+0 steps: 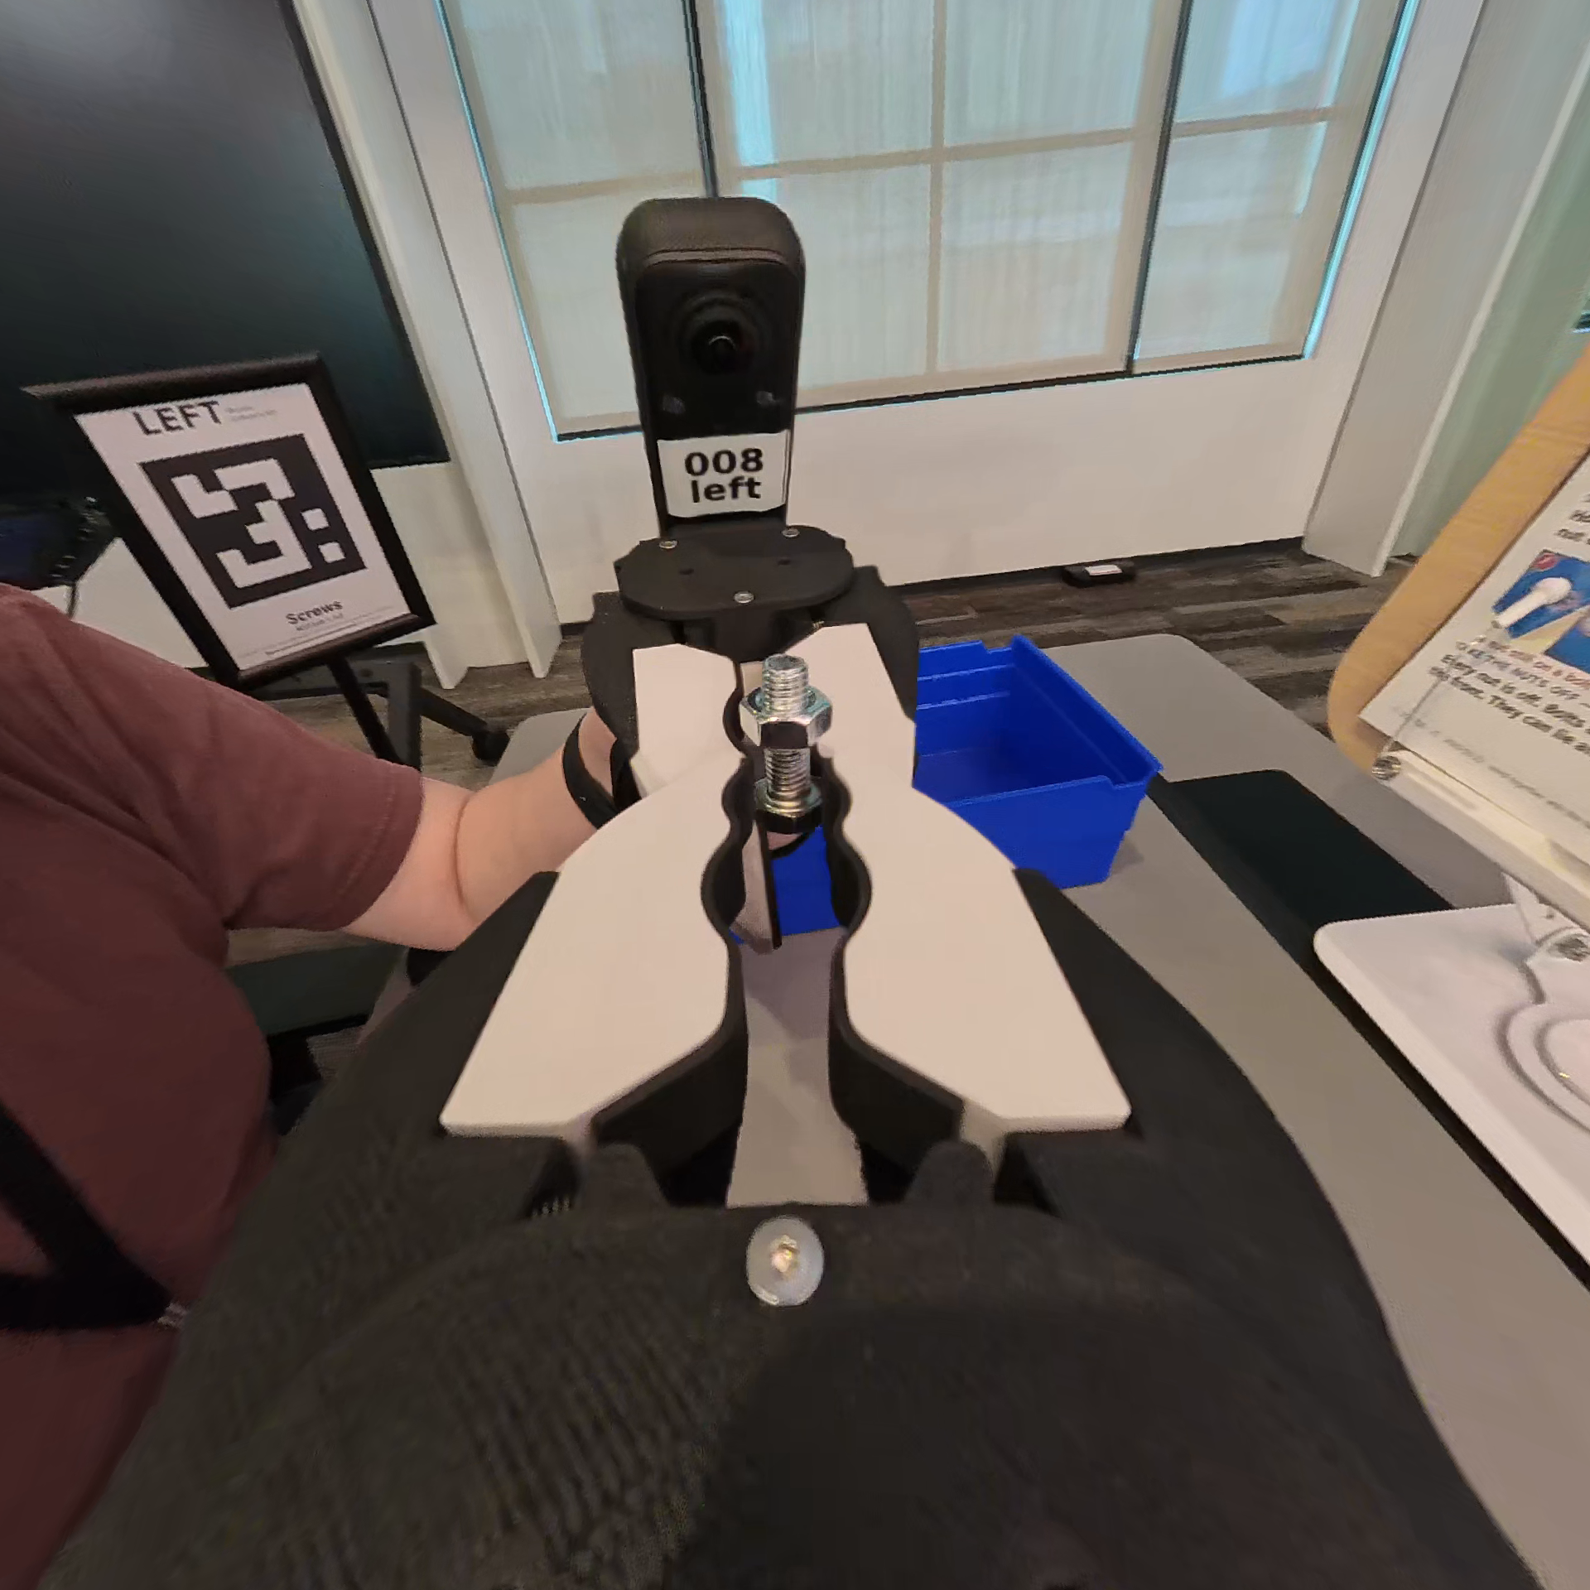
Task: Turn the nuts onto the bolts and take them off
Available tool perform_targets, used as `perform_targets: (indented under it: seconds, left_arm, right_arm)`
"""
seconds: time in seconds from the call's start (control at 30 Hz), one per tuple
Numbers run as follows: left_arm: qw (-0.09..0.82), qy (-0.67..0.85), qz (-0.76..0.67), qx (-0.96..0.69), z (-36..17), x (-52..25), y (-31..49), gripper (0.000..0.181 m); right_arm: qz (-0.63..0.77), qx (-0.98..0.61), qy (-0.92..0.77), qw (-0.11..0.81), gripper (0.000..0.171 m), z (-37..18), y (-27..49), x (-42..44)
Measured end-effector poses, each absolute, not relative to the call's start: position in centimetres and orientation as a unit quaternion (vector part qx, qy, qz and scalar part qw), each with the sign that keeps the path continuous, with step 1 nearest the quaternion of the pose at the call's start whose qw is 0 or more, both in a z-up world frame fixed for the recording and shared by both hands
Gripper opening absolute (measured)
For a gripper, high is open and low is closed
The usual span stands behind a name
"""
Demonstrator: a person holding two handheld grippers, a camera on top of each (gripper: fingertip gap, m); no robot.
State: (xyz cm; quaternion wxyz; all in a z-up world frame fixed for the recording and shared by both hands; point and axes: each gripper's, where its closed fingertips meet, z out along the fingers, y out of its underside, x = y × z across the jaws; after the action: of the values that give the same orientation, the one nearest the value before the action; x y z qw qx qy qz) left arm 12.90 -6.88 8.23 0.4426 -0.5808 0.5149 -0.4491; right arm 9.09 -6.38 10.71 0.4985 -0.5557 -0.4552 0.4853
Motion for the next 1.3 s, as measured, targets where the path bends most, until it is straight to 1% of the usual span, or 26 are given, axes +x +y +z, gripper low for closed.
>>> perform_targets:
  seconds: [0.1,0.4,0.47,0.53,0.6,0.67,0.77,0.87,0.97,1.1,1.2,1.3]
  left_arm:
    - [0.439,0.519,-0.449,-0.579,8.1,13.0,-7.1,0.014]
    - [0.438,0.511,-0.468,-0.573,8.7,13.0,-7.3,0.016]
    - [0.442,0.505,-0.465,-0.578,8.8,12.9,-7.1,0.031]
    - [0.449,0.500,-0.455,-0.584,9.0,12.7,-6.8,0.042]
    - [0.454,0.497,-0.446,-0.590,9.2,12.3,-6.5,0.044]
    - [0.460,0.493,-0.436,-0.596,9.3,11.8,-6.2,0.043]
    - [0.457,0.492,-0.422,-0.609,9.1,11.3,-5.8,0.041]
    - [0.447,0.498,-0.409,-0.621,8.4,11.3,-5.6,0.040]
    - [0.442,0.498,-0.407,-0.625,8.1,11.4,-5.5,0.039]
    - [0.438,0.492,-0.411,-0.631,8.0,11.5,-5.3,0.037]
    - [0.434,0.491,-0.409,-0.635,7.9,11.3,-5.2,0.037]
    - [0.432,0.495,-0.402,-0.638,7.7,11.2,-5.1,0.036]
  right_arm:
    - [0.501,-0.547,-0.456,0.491,0.010,10.6,-6.6,8.9]
    - [0.543,-0.526,-0.436,0.488,0.010,11.3,-6.5,9.1]
    - [0.551,-0.525,-0.428,0.487,0.010,11.8,-6.3,9.8]
    - [0.533,-0.534,-0.424,0.500,0.010,12.8,-5.8,11.8]
    - [0.468,-0.587,-0.422,0.509,0.010,13.1,-4.7,15.7]
    - [0.380,-0.692,-0.390,0.474,0.010,10.7,-2.9,21.3]
    - [0.256,-0.854,-0.273,0.362,0.010,3.5,-0.2,30.4]
    - [0.208,-0.938,-0.146,0.236,0.010,-3.6,1.8,36.0]
    - [0.200,-0.965,-0.088,0.146,0.010,-8.8,2.9,37.4]
    - [0.151,-0.985,-0.062,0.062,0.010,-12.9,2.6,38.1]
    - [0.112,-0.992,-0.042,0.035,0.010,-14.2,2.5,38.9]
    - [0.083,-0.996,-0.032,0.027,0.010,-14.9,2.6,39.6]
